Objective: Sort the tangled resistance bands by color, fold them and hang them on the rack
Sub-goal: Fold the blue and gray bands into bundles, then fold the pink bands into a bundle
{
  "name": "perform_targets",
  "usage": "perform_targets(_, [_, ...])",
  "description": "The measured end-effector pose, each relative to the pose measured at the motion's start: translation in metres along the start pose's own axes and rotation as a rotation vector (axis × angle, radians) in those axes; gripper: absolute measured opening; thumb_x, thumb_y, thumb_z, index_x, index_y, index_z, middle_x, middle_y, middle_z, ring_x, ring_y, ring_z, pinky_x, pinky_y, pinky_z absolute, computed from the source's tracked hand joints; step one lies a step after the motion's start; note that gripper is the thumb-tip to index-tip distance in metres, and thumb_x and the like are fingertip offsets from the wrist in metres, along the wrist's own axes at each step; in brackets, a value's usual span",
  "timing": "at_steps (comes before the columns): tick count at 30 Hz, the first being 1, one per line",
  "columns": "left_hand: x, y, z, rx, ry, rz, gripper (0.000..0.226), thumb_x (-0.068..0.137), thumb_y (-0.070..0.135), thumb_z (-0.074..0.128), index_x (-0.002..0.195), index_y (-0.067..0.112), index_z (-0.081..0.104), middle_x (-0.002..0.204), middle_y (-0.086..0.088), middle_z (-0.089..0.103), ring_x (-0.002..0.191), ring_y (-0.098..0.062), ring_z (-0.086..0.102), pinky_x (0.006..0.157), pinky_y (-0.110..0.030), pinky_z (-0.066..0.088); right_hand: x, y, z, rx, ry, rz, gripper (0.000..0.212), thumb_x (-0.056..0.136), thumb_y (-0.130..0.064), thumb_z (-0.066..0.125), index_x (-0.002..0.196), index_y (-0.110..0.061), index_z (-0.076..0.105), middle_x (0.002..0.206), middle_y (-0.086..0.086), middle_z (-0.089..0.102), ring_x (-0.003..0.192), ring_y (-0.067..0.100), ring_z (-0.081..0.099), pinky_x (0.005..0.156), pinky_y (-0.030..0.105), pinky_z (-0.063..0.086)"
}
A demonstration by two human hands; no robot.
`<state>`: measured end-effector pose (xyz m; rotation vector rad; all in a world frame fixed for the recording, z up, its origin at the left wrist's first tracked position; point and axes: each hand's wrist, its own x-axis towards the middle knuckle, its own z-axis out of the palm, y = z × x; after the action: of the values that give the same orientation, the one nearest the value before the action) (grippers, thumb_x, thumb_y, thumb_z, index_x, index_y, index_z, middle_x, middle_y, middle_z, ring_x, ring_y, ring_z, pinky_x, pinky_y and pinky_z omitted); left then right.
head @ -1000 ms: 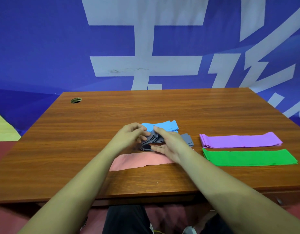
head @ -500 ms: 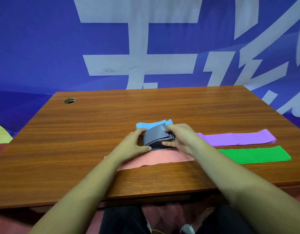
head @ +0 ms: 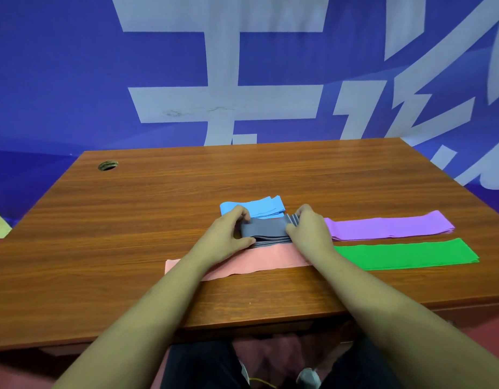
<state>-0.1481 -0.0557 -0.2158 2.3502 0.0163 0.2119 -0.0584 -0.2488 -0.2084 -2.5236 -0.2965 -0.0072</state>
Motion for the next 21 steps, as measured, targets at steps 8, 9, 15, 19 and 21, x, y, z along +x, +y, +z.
perform_targets(8, [0.001,0.000,-0.003,0.085,-0.051,-0.029,0.027,0.078,0.026,0.075,0.097,0.027,0.056,0.093,0.013,0.059,0.083,-0.006,0.053,0.070,-0.023,0.039,-0.007,0.007,0.008,-0.117,0.134,-0.113,0.032,0.083,-0.009,0.060,0.115,-0.008,0.056,0.115,0.015,0.049,0.111,0.033,0.047,0.095,0.042,0.044])
perform_targets(9, [0.000,0.000,-0.005,0.084,-0.057,-0.030,0.028,0.078,0.027,0.076,0.099,0.027,0.057,0.097,0.012,0.059,0.086,-0.006,0.053,0.072,-0.021,0.038,-0.011,0.005,0.006,-0.124,0.164,-0.142,0.031,0.083,-0.008,0.060,0.114,-0.008,0.057,0.114,0.015,0.049,0.110,0.033,0.047,0.094,0.042,0.044])
perform_targets(15, [-0.027,-0.015,-0.027,-0.035,0.128,-0.110,0.018,0.085,0.023,0.073,0.098,0.026,0.061,0.102,0.005,0.062,0.088,0.001,0.058,0.077,-0.011,0.043,-0.057,-0.015,0.006,-0.017,0.100,-0.418,0.022,0.085,-0.010,0.055,0.106,-0.008,0.062,0.106,0.009,0.053,0.101,0.025,0.051,0.089,0.036,0.044])
perform_targets(19, [-0.063,-0.035,-0.044,0.058,0.203,-0.292,0.013,0.085,0.024,0.070,0.094,0.028,0.062,0.095,0.004,0.062,0.089,-0.016,0.061,0.080,-0.035,0.054,-0.090,-0.019,0.023,0.037,-0.092,-0.601,0.024,0.090,-0.020,0.051,0.110,-0.014,0.064,0.109,0.000,0.060,0.104,0.017,0.054,0.094,0.032,0.046])
perform_targets(21, [-0.079,-0.041,-0.050,0.209,0.209,-0.363,0.017,0.085,0.029,0.069,0.101,0.025,0.064,0.101,0.002,0.061,0.099,-0.019,0.058,0.086,-0.032,0.047,-0.101,-0.017,0.033,0.037,-0.117,-0.621,0.028,0.092,-0.024,0.050,0.114,-0.016,0.065,0.115,-0.003,0.063,0.111,0.014,0.054,0.101,0.030,0.042])
